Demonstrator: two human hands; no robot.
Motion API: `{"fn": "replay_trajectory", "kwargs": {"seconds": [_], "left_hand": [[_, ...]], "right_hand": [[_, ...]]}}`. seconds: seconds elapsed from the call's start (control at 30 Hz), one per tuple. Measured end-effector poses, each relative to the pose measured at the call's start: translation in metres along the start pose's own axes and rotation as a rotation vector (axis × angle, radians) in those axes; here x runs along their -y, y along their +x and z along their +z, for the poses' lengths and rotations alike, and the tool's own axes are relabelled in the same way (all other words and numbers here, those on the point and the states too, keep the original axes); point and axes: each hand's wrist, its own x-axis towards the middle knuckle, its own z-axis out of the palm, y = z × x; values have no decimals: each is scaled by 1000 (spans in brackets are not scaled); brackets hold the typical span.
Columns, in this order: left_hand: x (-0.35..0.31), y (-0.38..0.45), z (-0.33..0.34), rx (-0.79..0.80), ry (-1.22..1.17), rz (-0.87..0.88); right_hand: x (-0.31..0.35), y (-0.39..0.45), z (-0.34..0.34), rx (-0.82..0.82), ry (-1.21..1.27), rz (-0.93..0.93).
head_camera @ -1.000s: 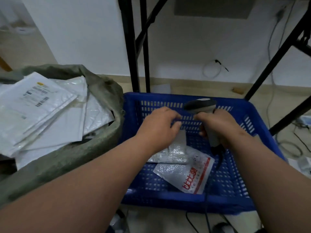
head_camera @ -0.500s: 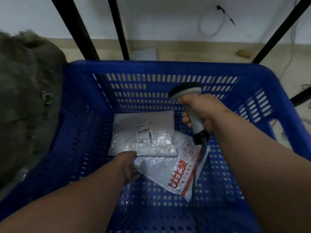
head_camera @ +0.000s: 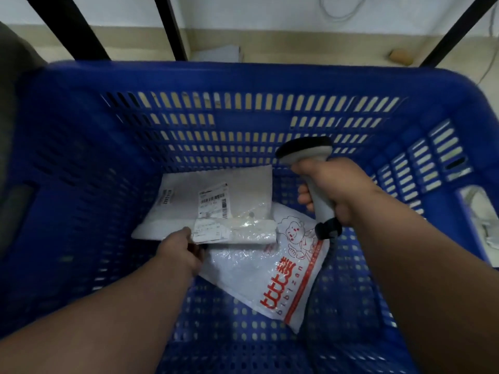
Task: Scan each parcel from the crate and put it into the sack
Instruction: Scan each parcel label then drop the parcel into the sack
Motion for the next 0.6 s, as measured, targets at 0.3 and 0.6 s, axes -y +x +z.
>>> {"fn": "replay_trajectory", "kwargs": {"seconds": [0.3,0.6], "left_hand": [[6,-82,13,190,-36,117],[4,-209,-30,389,14,317]], "right_hand": [[41,-62,-29,-16,-36,-106],[82,-203,-55,-23,107,-213]]}}
